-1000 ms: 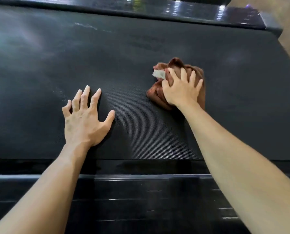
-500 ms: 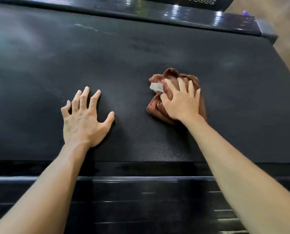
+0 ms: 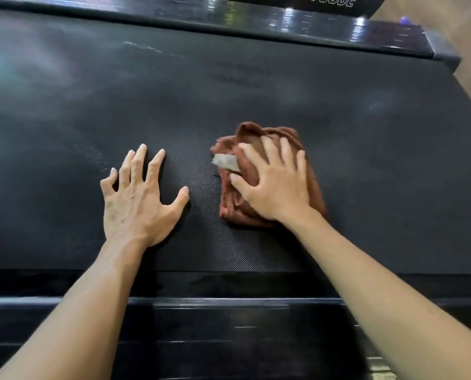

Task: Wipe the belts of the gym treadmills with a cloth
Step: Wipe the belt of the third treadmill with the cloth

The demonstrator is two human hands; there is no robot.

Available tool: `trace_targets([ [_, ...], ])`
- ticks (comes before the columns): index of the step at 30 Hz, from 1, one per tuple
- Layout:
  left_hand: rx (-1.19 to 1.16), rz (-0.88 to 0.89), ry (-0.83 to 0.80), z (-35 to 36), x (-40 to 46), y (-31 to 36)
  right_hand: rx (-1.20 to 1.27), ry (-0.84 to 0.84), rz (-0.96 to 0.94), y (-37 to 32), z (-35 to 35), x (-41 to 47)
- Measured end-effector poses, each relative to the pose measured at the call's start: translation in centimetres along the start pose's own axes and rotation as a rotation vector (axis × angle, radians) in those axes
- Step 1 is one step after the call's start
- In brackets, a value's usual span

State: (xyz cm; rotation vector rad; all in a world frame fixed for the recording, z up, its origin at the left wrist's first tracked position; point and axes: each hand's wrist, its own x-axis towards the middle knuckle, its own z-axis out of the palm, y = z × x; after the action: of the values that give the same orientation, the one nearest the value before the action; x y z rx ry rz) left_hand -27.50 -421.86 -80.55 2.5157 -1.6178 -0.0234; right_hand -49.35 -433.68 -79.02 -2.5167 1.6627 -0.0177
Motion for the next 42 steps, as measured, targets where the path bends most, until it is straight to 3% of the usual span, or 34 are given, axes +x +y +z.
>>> trace_targets([
  [3, 0.008, 0.002, 0.004, 0.1, -0.1, 0.0, 0.029, -0.034, 0.267, 2.3, -0.8, 2.6],
  [6, -0.001, 0.003, 0.0, 0.0, -0.1, 0.0, 0.064, -0.054, 0.33, 1.5, -1.8, 8.7],
  [11, 0.011, 0.004, -0.01, -0.1, 0.0, -0.1, 0.08, -0.154, 0.051, -3.8, -1.6, 13.1],
  [16, 0.009, 0.0, -0.026, -0.3, 0.0, 0.1, 0.098, -0.095, -0.193, -2.6, -0.7, 4.7],
  [20, 0.0, 0.008, -0.014, -0.2, 0.0, 0.1, 0.057, 0.002, 0.052, 3.1, -0.4, 0.3],
  [23, 0.006, 0.012, -0.014, -0.1, 0.1, 0.0, 0.093, -0.021, 0.243, 3.8, -1.2, 4.8],
  [26, 0.011, 0.008, -0.005, -0.1, 0.0, -0.1, 0.118, -0.061, 0.308, 1.8, -1.9, 11.2],
  [29, 0.017, 0.011, -0.013, -0.1, 0.2, 0.1, 0.099, -0.102, 0.161, -1.9, -2.1, 14.5],
  [33, 0.017, 0.01, -0.025, -0.2, 0.2, 0.0, 0.045, -0.144, -0.235, -7.2, -1.6, 13.0],
  [35, 0.015, 0.01, -0.03, -0.2, 0.2, 0.1, 0.062, -0.163, -0.301, -7.3, -1.5, 12.6],
  [38, 0.008, 0.013, -0.027, -0.3, 0.2, 0.2, 0.09, -0.108, -0.157, -3.9, -1.5, 13.2],
  [42, 0.007, 0.016, -0.017, -0.2, 0.2, 0.1, 0.112, -0.038, 0.269, 3.3, -1.9, 13.3],
])
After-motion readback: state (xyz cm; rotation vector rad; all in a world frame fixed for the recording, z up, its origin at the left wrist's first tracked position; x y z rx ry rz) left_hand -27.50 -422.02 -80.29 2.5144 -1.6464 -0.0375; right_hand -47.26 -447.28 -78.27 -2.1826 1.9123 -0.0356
